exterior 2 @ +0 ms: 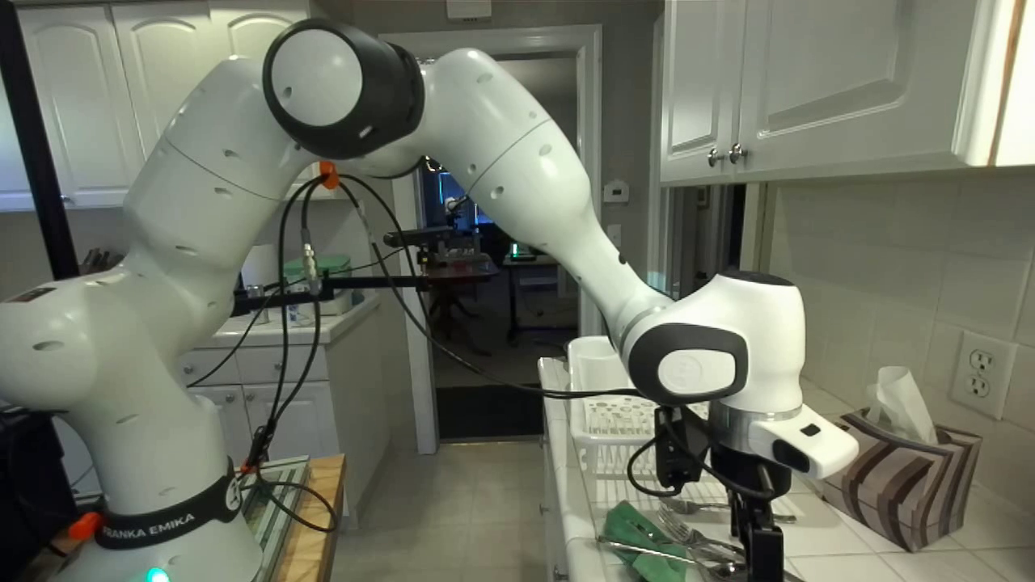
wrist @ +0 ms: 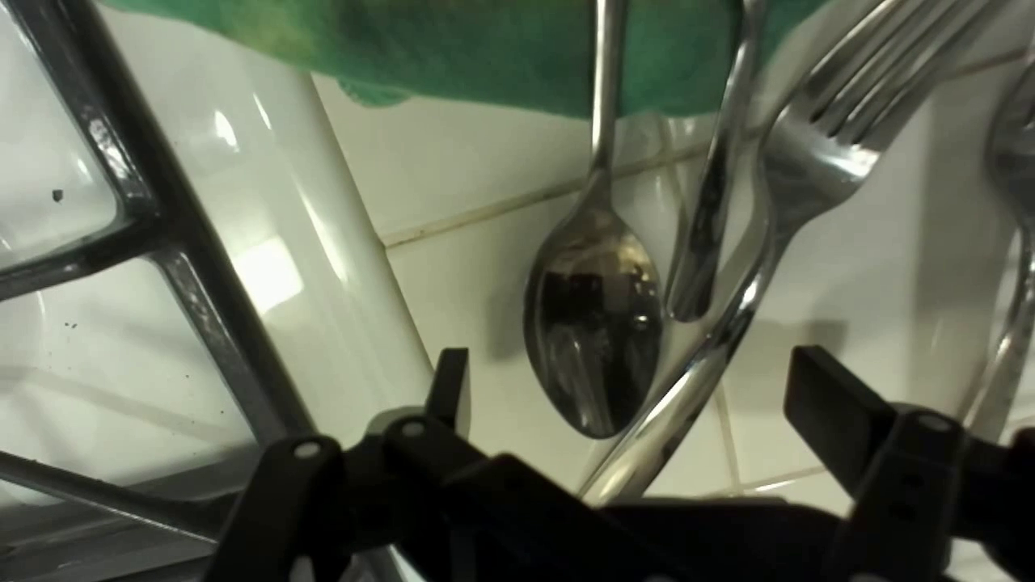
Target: Put the middle fork in the middle section of the white object
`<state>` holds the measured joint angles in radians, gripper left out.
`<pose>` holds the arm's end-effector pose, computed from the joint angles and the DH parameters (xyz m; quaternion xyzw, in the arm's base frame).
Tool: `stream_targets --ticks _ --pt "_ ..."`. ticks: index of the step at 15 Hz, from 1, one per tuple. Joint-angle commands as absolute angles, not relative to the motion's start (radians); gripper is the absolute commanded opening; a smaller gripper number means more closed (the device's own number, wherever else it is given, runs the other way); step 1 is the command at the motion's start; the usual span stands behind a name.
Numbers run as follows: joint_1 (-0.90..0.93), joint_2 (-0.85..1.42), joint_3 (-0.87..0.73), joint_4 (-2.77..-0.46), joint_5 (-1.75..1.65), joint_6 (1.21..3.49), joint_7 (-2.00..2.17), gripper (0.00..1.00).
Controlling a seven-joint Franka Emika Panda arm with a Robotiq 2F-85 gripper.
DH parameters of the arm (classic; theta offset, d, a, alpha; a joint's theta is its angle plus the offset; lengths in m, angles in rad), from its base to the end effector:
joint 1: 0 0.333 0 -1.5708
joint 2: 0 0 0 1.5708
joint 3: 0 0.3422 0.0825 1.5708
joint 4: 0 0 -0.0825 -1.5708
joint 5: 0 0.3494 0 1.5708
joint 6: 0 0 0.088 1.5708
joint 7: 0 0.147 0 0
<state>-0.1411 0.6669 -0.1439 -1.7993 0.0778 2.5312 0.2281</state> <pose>0.6334 -0.1767 0.1926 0.9627 -0.2673 0.0361 0.0214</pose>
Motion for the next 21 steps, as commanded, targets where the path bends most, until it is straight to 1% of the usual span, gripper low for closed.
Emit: stream_targets --ticks 1,2,3,6,8,9,10,11,12,13,14,15,16,17,18,19,20,21 --pt "-0.139 0.656 -0.142 -1.793 0.099 2.528 0.236 1.00" --pt "-0.139 0.659 -0.141 -1.789 0.099 2.532 0.236 1.00" --pt "-0.139 0.664 -0.140 -1.784 0.098 2.537 0.232 0.90" --pt "-0.139 0.675 -0.137 -1.781 0.093 2.564 0.222 0.67" --pt "-0.138 0.681 -0.139 -1.777 0.091 2.574 0.222 0.63" --pt "-0.139 0.683 -0.138 -1.777 0.091 2.580 0.220 0.68" --pt "-0.140 0.685 -0.138 -1.776 0.091 2.584 0.219 0.83" --pt "-0.139 0.687 -0.140 -1.775 0.089 2.588 0.219 0.92" --pt "-0.140 0.688 -0.140 -1.774 0.090 2.592 0.218 0.95" --pt "-0.140 0.691 -0.141 -1.773 0.089 2.596 0.219 1.00" --pt "-0.140 0.693 -0.140 -1.772 0.089 2.599 0.217 0.93" --pt "-0.141 0.695 -0.140 -1.771 0.089 2.600 0.217 0.96" --pt "-0.141 0.697 -0.140 -1.770 0.089 2.603 0.217 0.83" --pt "-0.141 0.698 -0.139 -1.770 0.090 2.606 0.216 0.68" --pt "-0.141 0.699 -0.140 -1.770 0.089 2.607 0.216 0.67" --pt "-0.142 0.700 -0.139 -1.769 0.090 2.610 0.215 0.60" --pt "-0.142 0.702 -0.139 -1.769 0.090 2.613 0.214 0.51" --pt "-0.142 0.703 -0.139 -1.769 0.089 2.617 0.213 0.45"
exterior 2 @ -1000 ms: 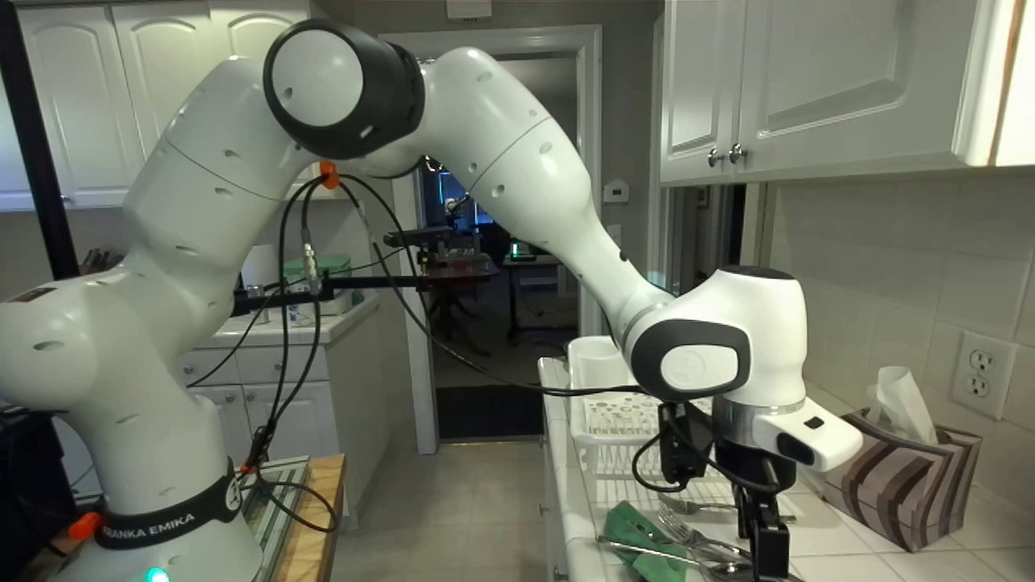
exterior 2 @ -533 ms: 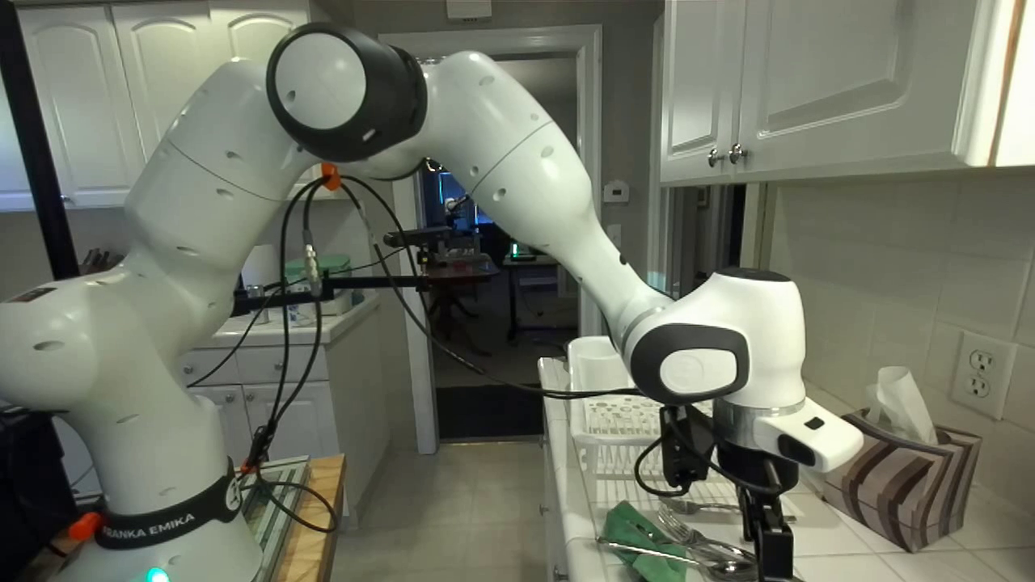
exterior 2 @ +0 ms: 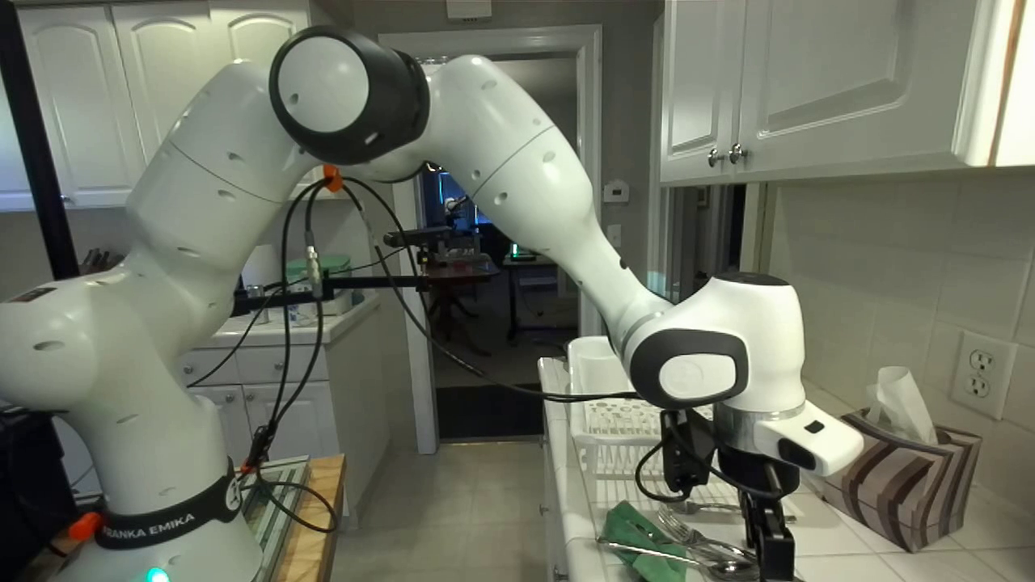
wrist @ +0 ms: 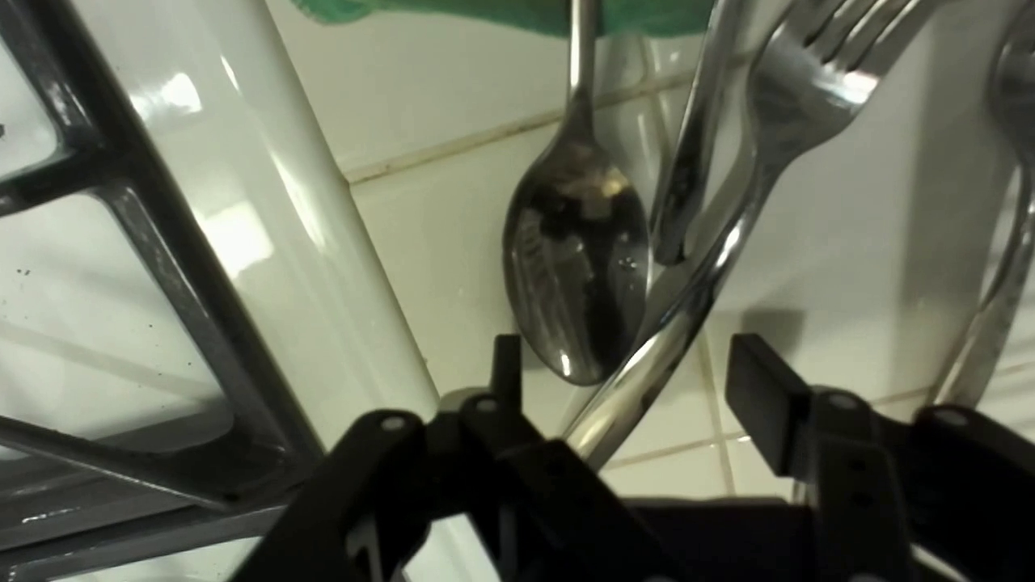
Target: Put the middle fork in the middle section of the white object
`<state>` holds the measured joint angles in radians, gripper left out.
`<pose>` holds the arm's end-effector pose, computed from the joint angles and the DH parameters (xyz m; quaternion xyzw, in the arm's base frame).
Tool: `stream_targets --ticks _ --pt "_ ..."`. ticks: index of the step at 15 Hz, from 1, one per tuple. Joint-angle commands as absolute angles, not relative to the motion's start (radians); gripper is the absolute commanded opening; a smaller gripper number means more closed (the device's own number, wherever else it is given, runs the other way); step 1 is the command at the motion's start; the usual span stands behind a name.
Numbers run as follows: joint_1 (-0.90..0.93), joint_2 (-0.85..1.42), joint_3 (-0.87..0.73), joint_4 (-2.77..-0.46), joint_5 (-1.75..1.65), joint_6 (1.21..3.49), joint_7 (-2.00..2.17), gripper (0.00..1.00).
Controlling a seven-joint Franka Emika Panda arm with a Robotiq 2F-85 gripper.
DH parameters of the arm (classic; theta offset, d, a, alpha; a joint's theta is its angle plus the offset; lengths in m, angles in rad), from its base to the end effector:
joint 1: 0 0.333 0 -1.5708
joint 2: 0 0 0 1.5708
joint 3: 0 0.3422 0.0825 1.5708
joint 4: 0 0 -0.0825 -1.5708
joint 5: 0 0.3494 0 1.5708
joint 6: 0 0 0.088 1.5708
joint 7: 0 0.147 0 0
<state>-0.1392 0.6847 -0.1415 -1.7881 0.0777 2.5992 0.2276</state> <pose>0.6445 -0.1769 0.1920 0.9621 -0.2635 0.0667 0.0231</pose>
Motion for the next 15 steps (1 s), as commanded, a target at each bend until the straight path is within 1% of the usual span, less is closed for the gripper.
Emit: stream_targets --ticks 1,6,7,9,15 --pt "-0.142 0.704 -0.140 -1.768 0.089 2.621 0.213 0.38" --pt "-0.141 0.711 -0.142 -1.762 0.089 2.630 0.217 0.02" --pt "-0.140 0.712 -0.142 -1.759 0.089 2.628 0.218 0.01" --pt "-0.140 0.714 -0.144 -1.753 0.089 2.627 0.221 0.05" --pt "-0.147 0.694 -0.143 -1.752 0.105 2.605 0.240 0.04"
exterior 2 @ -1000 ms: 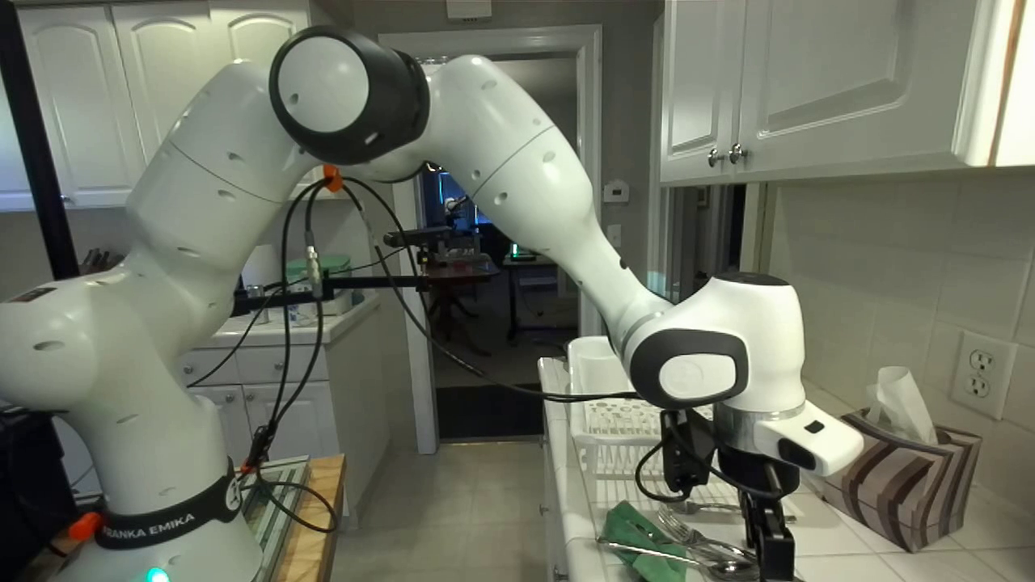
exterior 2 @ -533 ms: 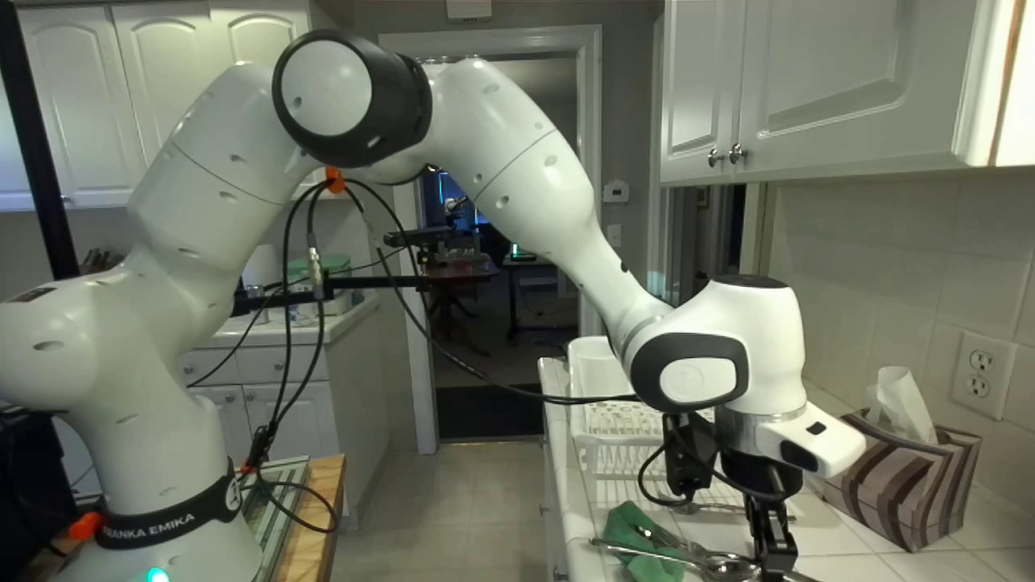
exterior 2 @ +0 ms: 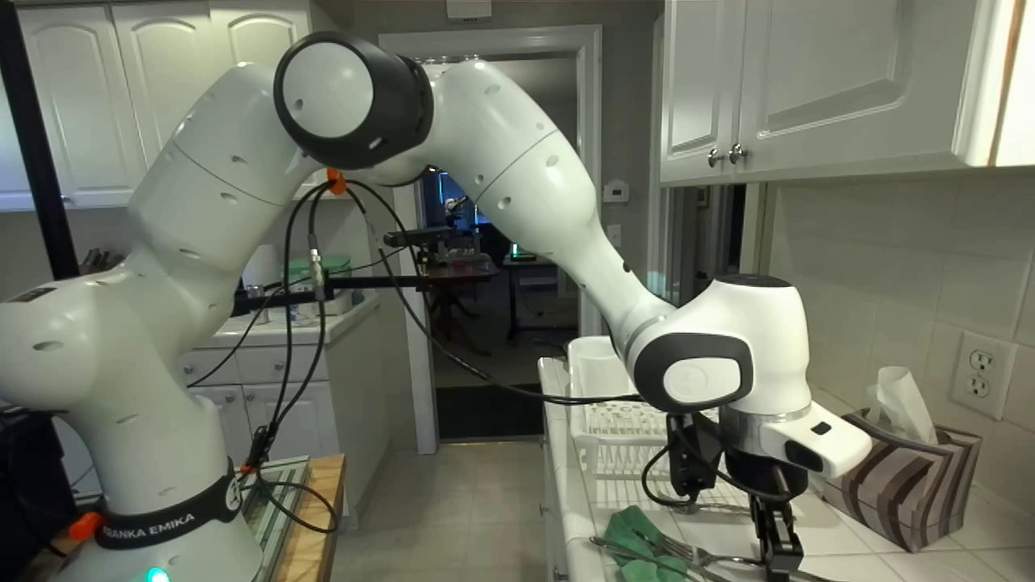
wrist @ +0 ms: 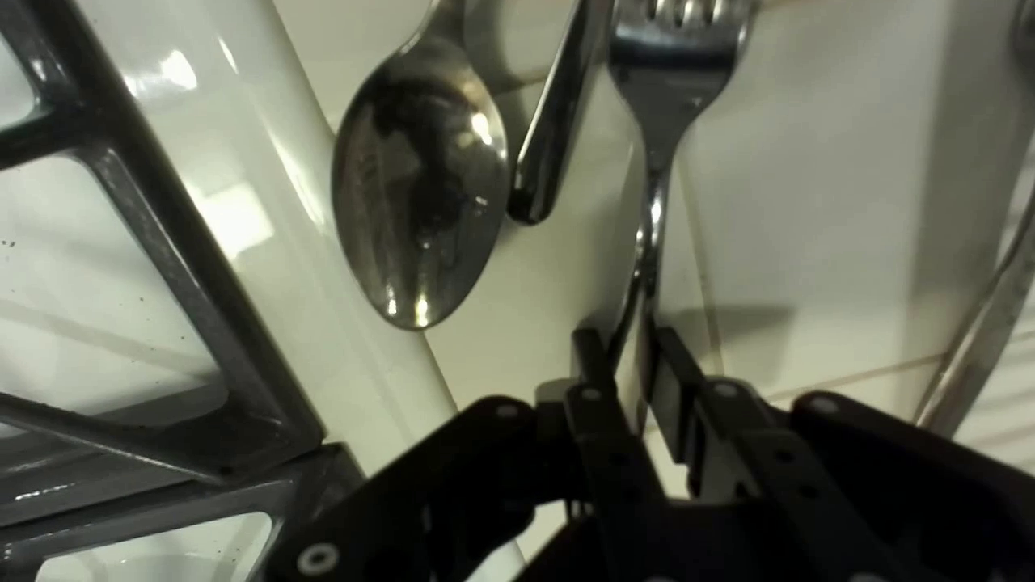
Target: Put the middle fork in the middle section of the white object
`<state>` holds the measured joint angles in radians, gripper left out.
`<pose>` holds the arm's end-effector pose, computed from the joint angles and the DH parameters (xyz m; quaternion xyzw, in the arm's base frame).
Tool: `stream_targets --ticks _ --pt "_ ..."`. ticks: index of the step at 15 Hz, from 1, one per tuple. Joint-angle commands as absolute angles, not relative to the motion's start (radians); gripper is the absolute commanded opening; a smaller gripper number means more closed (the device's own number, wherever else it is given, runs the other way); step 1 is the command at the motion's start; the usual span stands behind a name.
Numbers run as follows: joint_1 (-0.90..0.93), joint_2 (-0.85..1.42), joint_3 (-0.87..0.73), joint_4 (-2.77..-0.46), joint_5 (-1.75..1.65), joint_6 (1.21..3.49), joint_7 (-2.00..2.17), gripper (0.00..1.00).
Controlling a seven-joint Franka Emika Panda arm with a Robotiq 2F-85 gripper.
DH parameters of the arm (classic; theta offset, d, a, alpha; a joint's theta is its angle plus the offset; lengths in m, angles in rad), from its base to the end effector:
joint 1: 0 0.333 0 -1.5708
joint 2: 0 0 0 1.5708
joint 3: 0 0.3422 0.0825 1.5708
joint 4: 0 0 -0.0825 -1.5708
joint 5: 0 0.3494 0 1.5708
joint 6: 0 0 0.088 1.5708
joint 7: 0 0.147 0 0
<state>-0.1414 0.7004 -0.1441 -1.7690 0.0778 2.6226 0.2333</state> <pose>0.6512 -0.1814 0.1917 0.9601 -0.2669 0.0802 0.0250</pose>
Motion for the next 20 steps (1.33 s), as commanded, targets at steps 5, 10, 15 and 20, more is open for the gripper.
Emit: stream_targets --ticks 5,10,15,20 --pt "-0.140 0.594 -0.174 -1.812 0.089 2.603 0.252 0.04" --pt "-0.137 0.492 -0.190 -1.865 0.080 2.584 0.250 0.04" --pt "-0.140 0.397 -0.186 -1.897 0.081 2.457 0.250 0.04" --pt "-0.140 0.331 -0.187 -1.906 0.062 2.302 0.242 0.04"
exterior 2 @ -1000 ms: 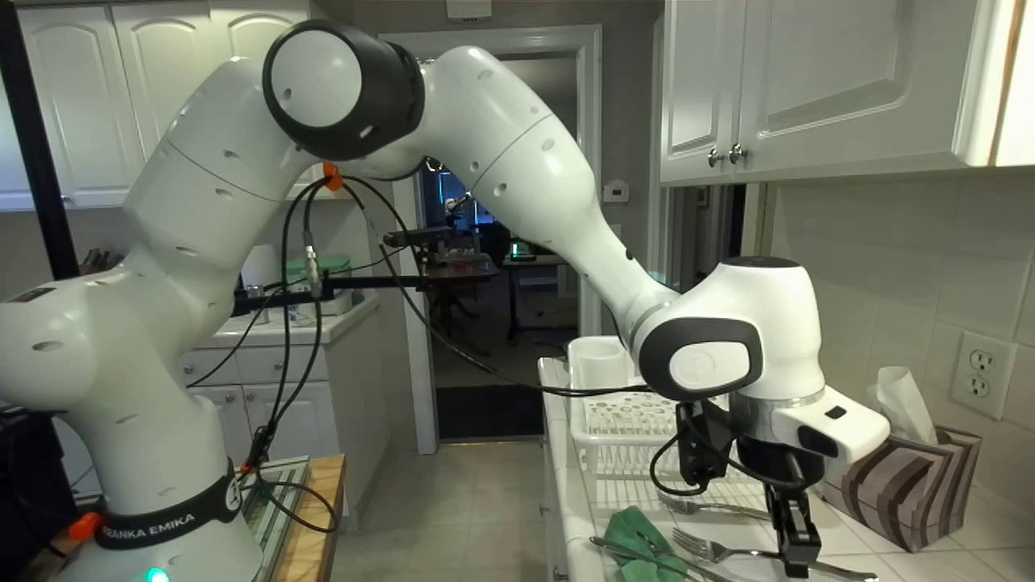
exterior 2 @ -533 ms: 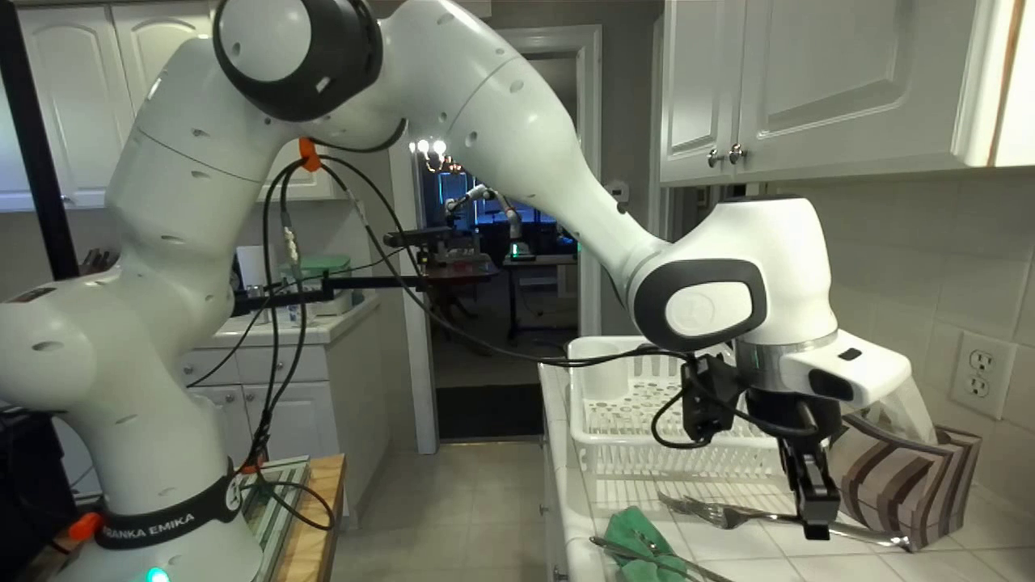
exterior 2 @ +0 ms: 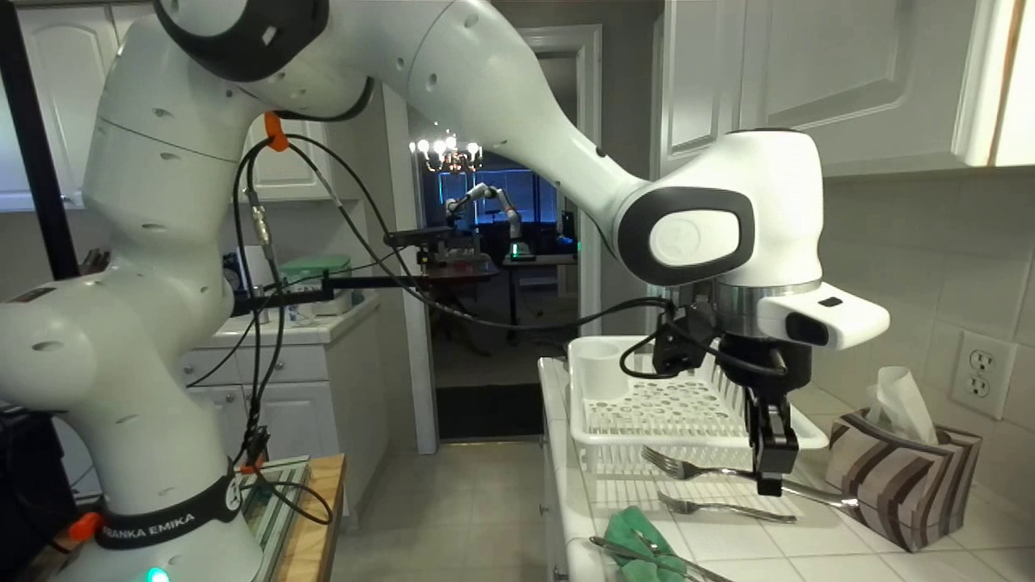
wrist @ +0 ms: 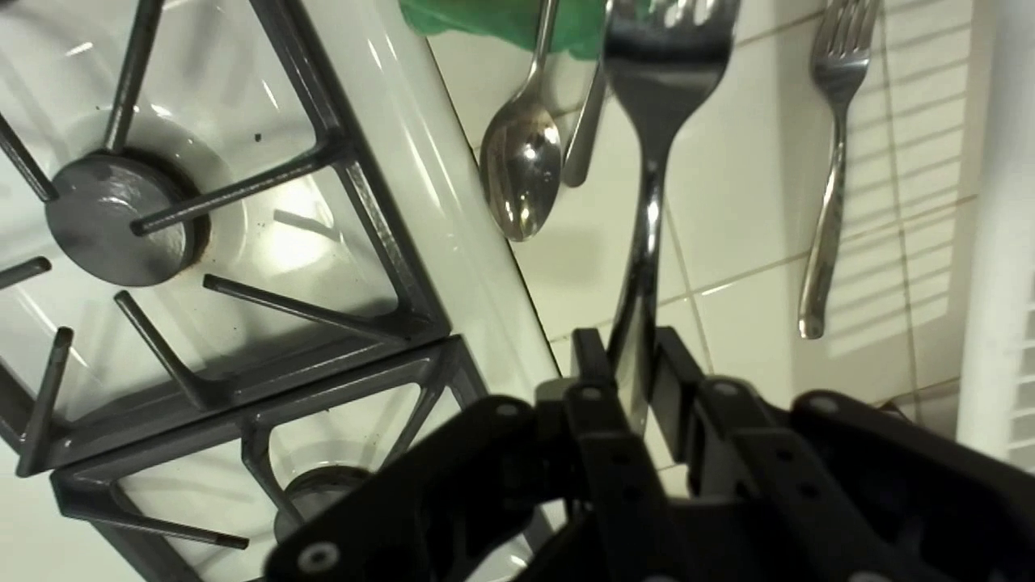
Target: Put the middle fork in the middle section of the white object
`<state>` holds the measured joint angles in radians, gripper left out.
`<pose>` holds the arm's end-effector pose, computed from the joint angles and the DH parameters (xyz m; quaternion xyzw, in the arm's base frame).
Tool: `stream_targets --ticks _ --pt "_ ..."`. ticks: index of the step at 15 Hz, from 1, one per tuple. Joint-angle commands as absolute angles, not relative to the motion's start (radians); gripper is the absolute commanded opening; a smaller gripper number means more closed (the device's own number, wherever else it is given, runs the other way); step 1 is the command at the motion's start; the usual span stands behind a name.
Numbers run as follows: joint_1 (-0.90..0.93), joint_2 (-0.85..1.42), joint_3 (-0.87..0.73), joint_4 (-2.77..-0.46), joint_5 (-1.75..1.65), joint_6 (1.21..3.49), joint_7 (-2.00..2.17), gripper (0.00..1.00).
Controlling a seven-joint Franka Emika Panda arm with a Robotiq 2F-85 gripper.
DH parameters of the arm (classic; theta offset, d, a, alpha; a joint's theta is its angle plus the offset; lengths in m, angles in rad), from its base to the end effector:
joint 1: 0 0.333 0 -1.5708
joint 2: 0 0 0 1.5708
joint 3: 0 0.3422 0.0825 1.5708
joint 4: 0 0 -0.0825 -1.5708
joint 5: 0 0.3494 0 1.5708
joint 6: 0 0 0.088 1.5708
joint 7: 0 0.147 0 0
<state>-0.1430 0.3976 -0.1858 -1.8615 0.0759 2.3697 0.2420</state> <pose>0.6043 -0.1940 0.3257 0.9531 -0.2967 0.0589 0.0099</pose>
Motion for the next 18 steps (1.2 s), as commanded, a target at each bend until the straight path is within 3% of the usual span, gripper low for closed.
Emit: stream_targets --ticks 1,18 --pt "-0.140 0.321 -0.186 -1.906 0.060 2.280 0.241 0.04" --pt "-0.070 0.217 -0.107 -1.959 0.083 2.310 0.271 0.04"
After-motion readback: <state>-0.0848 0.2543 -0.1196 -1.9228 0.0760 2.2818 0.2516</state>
